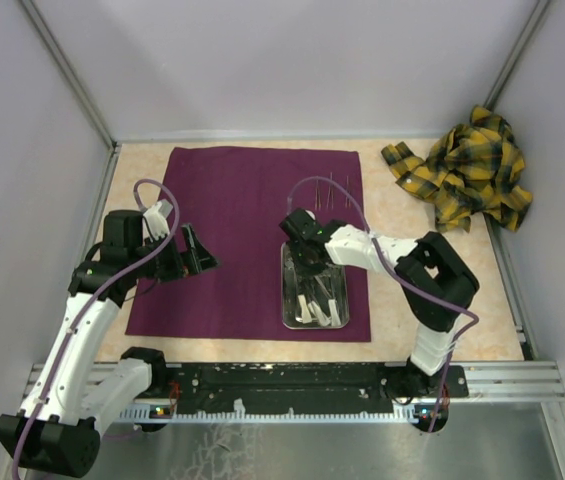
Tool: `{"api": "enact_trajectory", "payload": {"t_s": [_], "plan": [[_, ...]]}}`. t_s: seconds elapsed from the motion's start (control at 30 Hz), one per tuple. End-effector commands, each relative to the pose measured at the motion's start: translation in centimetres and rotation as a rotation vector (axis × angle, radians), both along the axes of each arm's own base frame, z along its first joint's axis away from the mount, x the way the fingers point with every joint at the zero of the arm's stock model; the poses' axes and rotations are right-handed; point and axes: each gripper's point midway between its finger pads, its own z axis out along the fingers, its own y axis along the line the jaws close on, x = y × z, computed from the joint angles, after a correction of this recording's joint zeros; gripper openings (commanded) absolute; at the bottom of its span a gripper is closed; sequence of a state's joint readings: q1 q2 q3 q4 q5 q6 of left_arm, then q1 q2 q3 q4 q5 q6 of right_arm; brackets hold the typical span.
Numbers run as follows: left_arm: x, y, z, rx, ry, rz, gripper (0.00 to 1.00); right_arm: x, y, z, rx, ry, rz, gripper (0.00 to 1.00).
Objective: Open and lay out the surgical kit
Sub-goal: Pick up the medical item from the container.
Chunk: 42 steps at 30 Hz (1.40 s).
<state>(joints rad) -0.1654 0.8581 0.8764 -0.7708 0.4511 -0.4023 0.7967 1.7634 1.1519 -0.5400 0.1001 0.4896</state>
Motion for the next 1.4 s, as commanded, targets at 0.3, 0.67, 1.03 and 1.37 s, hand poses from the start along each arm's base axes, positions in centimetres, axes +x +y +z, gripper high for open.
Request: {"api": "enact_trajectory", "payload": {"t_s": [0.3, 0.67, 1.03, 1.37], "plan": [[0.2, 0.3, 0.9, 0.009, -0.044, 0.000, 1.00, 0.6, -0.3, -1.6, -0.071, -0.014, 0.006, 0.03], [0.2, 0.3, 1.1, 0.010, -0.051, -0.001, 1.00, 2.5, 0.3, 4.8, -0.038, -0.135, 0.000, 0.00], [-0.2, 0.8, 1.1, 0.045, -0.048, -0.002, 1.00, 8.2, -0.7, 15.3, 0.043, -0.303, -0.107, 0.00], [-0.6, 0.1, 0.9, 0.010, -0.045, -0.040, 1.00, 17.2, -1.0, 17.5, 0.122, -0.391, -0.261, 0.00]]}}
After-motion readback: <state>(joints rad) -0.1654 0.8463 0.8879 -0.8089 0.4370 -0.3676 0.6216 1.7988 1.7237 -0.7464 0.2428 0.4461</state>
